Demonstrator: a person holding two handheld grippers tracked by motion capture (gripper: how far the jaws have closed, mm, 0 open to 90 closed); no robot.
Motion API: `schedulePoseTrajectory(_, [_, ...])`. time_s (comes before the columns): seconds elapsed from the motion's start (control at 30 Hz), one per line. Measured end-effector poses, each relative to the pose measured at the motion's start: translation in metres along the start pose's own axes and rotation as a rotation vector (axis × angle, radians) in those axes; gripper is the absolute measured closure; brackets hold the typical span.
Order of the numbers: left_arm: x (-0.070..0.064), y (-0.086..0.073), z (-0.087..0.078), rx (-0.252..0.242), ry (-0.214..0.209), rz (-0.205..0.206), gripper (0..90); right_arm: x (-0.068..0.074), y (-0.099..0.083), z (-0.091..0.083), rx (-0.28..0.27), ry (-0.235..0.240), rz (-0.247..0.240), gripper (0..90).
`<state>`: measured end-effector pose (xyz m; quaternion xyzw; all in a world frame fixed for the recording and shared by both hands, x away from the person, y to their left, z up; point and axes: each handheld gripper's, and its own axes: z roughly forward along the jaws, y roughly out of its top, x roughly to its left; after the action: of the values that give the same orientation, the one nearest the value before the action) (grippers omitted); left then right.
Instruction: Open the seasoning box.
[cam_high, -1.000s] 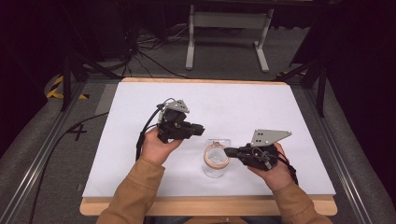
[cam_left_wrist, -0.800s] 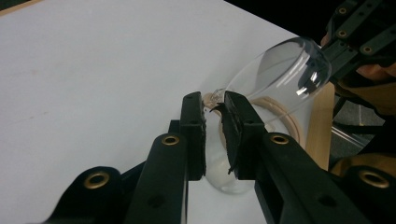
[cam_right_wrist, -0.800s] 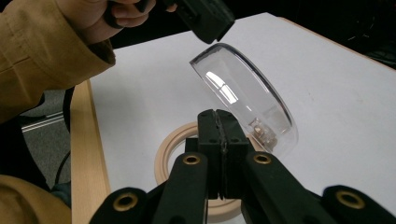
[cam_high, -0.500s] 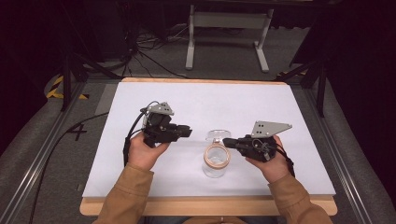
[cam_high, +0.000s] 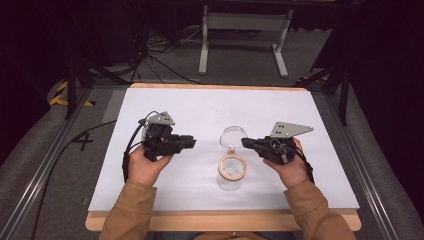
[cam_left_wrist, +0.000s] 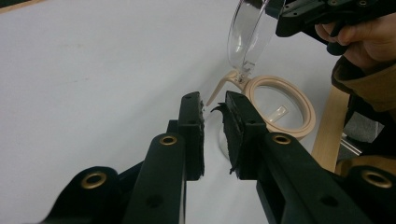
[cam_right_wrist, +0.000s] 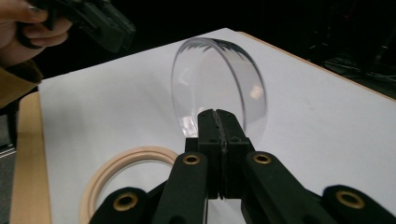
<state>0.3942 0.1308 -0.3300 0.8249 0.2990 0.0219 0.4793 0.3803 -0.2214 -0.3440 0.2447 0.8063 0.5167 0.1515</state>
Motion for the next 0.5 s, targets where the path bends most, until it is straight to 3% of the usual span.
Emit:
schedulePoseTrajectory(0.3, [0.002, 0.004, 0.003, 0.002, -0.010, 0.003, 76.6, 0.005, 0.001, -0.010, -0.026, 0.001, -0.021, 89.5])
schedulePoseTrajectory(0.5, [0.001, 0.006, 0.004, -0.003, -0.015, 0.012, 73.5, 0.008, 0.007, -0.026, -0.030, 0.025, -0.051, 89.3])
